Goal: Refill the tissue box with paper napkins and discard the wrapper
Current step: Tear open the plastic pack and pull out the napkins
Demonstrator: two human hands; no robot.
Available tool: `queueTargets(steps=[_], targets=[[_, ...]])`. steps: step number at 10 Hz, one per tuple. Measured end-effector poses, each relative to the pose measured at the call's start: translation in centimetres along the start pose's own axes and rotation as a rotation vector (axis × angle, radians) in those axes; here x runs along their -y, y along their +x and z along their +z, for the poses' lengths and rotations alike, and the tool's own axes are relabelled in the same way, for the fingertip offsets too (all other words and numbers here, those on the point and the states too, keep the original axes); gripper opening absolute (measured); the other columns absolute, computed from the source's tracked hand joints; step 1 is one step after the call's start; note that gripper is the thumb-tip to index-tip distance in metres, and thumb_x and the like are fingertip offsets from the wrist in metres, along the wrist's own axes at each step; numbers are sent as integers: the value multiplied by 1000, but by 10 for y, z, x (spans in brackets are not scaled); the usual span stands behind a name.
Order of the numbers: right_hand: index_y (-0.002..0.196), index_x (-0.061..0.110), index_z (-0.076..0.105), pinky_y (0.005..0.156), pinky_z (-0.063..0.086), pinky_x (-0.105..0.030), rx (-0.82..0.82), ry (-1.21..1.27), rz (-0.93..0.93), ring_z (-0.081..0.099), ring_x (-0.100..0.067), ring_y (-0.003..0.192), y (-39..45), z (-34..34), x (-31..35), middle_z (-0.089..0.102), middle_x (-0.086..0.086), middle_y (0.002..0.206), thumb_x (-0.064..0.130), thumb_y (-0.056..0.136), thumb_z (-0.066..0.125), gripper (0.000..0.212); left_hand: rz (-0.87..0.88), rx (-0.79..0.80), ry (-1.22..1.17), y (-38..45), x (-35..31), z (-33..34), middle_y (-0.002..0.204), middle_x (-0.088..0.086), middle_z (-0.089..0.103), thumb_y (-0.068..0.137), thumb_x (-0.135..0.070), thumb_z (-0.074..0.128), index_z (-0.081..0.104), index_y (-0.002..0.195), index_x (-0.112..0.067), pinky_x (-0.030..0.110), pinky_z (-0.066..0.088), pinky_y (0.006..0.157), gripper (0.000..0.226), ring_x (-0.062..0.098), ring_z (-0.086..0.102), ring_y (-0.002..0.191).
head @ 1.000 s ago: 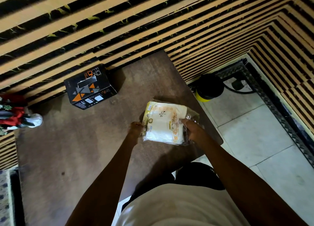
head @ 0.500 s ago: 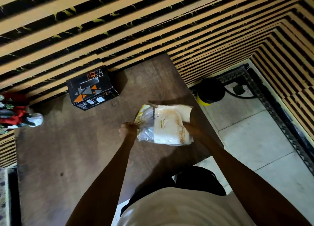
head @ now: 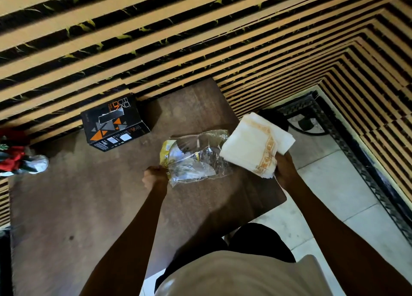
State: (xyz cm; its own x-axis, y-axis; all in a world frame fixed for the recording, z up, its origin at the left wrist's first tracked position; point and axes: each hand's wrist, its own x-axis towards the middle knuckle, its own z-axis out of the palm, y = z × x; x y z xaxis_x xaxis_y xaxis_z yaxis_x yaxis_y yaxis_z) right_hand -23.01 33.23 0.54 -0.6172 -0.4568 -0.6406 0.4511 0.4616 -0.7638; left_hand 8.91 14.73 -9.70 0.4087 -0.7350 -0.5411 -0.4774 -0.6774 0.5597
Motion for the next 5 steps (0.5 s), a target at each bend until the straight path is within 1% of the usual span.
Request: queueTargets(steps=[1, 2, 3, 4, 5], targets=[[141, -4, 35, 80, 51, -32, -49, 227, 16, 62, -37, 110, -4, -10, 12, 53, -23, 137, 6, 98, 33, 44, 25, 10, -12, 0, -7, 7, 93, 18, 74, 68, -34, 70, 74, 89, -22, 53, 60, 76, 24, 36, 72, 81], [145, -3, 29, 50, 54, -19, 36, 366, 57, 64, -6, 50, -12, -18, 21, 77, -4, 77, 7, 98, 29, 48, 21, 38, -48, -15, -18, 13, 93, 17, 74, 69, -31, 72, 75, 90, -21, 53, 60, 74, 24, 34, 72, 81], [137, -9, 38, 47, 55, -21, 212, 174, 98, 64, -8, 46, -24, -13, 19, 67, -28, 109, 18, 95, 48, 51, 27, 78, -108, -14, -18, 27, 92, 16, 74, 67, -31, 73, 75, 88, -19, 53, 61, 73, 25, 32, 73, 80], [120, 2, 55, 65, 60, -29, 545, -60, 151, 73, -14, 77, -23, -4, 3, 71, -9, 98, 37, 58, 87, 77, 20, 130, -146, -26, -22, 34, 90, 16, 74, 67, -27, 73, 74, 88, -17, 54, 61, 68, 24, 32, 72, 76], [124, 9, 50, 77, 53, -26, 575, -373, 147, 68, -16, 92, -15, 16, -22, 62, -15, 120, 7, 90, 60, 35, 19, 163, -211, -56, -38, 29, 95, 18, 71, 78, -12, 73, 73, 97, -10, 47, 62, 66, 19, 30, 70, 75]])
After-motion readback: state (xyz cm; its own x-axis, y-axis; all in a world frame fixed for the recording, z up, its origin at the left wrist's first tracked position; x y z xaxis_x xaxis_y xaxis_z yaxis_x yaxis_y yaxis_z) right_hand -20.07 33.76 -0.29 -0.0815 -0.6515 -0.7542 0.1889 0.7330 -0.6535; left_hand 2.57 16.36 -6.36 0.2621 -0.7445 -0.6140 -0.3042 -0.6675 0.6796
